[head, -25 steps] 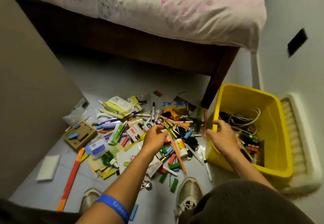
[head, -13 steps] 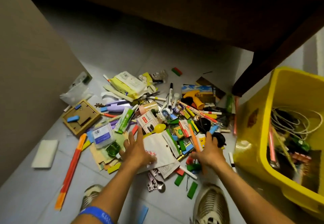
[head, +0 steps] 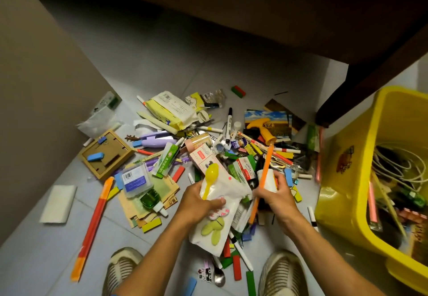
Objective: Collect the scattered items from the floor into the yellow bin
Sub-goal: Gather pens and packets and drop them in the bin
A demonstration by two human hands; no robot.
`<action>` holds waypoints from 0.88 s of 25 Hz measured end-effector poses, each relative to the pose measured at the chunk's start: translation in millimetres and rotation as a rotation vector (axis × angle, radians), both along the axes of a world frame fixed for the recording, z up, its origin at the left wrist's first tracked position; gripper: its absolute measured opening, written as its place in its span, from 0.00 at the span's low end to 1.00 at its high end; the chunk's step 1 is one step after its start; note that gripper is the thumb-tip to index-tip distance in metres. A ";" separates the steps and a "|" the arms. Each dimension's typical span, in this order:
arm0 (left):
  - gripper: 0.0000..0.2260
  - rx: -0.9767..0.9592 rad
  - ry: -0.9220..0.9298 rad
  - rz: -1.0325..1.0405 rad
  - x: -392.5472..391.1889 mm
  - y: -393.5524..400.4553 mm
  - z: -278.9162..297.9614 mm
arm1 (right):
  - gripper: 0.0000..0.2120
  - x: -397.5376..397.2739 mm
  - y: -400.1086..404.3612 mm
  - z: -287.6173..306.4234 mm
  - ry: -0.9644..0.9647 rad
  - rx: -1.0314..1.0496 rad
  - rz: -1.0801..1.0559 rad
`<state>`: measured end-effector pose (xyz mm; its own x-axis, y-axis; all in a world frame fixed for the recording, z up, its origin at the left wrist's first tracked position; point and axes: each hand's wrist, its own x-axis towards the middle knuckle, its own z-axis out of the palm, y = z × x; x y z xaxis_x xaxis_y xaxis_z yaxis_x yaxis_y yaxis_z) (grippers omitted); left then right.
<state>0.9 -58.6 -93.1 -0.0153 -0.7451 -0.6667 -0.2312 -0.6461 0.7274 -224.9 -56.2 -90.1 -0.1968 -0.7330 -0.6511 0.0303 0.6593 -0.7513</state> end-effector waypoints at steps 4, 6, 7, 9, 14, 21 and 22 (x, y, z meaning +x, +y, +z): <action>0.19 -0.013 0.196 0.174 11.2 5.8 41.3 | 0.34 5.4 4.3 44.5 -0.244 -0.062 -0.029; 0.21 -0.049 0.282 0.238 11.9 9.5 71.0 | 0.33 -0.8 12.5 76.5 -0.307 -0.126 -0.037; 0.20 -0.071 0.315 0.265 9.8 9.5 85.3 | 0.32 -5.1 17.1 91.5 -0.334 -0.156 -0.044; 0.19 -0.123 0.372 0.268 -6.7 6.8 114.2 | 0.32 -22.0 31.8 125.2 -0.354 -0.215 -0.102; 0.21 -0.149 0.567 0.145 -103.6 1.5 169.5 | 0.33 -101.7 72.3 197.9 -0.365 -0.353 -0.392; 0.16 -0.215 0.574 0.039 -260.1 -1.2 215.8 | 0.25 -207.5 82.0 248.6 -0.069 -0.386 -0.611; 0.16 -0.215 0.542 0.001 -273.5 -1.6 217.3 | 0.27 -216.9 79.5 250.6 -0.024 -0.375 -0.627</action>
<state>-272.6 -60.2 124.3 -0.3112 -0.8632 -0.3975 0.2113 -0.4707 0.8566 -441.8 23.3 160.6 -0.6418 -0.6616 -0.3877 0.3368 0.2110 -0.9176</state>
